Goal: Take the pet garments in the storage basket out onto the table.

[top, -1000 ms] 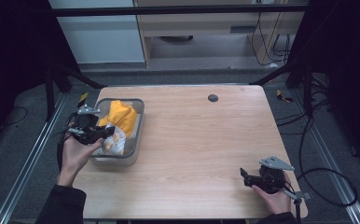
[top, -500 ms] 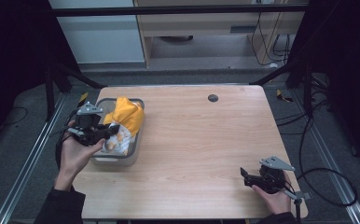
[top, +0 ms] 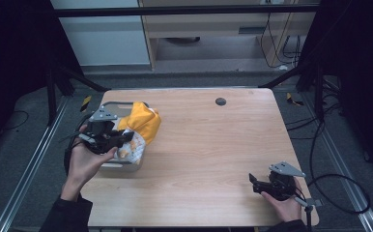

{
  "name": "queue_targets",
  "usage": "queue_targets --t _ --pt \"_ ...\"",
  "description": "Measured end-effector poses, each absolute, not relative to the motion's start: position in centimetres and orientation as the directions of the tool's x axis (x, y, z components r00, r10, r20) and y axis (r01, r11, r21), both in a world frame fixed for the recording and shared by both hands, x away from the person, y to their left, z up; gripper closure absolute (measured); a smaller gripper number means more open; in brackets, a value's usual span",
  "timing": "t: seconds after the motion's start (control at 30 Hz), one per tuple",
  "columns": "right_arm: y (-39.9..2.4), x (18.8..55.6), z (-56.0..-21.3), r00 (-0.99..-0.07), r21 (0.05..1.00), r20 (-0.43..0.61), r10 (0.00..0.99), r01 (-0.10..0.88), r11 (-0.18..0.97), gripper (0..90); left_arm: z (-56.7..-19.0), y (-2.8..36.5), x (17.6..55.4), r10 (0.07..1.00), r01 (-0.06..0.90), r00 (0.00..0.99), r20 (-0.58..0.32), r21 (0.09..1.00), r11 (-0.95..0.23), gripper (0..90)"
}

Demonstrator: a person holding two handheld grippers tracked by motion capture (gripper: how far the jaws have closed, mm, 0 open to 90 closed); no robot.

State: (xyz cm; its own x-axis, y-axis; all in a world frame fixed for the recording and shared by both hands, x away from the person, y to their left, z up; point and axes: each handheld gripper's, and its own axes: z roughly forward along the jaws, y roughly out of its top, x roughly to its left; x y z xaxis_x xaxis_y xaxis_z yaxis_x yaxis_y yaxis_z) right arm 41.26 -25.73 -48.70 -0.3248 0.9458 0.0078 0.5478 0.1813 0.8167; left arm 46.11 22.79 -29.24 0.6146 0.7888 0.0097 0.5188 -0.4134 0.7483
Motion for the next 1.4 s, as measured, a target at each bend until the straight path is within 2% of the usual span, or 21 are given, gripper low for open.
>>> queue_targets --t 0.73,1.4 --pt "-25.9 41.2 -48.7 -0.318 0.821 0.002 0.948 0.542 0.18 10.2 -29.3 18.6 45.9 0.706 0.464 0.707 0.035 0.731 -0.5 80.3" --pt "-25.9 41.2 -48.7 -0.317 0.822 -0.009 0.948 0.538 0.187 10.0 -31.1 14.9 46.2 0.621 0.423 0.783 0.046 0.692 -0.585 80.2"
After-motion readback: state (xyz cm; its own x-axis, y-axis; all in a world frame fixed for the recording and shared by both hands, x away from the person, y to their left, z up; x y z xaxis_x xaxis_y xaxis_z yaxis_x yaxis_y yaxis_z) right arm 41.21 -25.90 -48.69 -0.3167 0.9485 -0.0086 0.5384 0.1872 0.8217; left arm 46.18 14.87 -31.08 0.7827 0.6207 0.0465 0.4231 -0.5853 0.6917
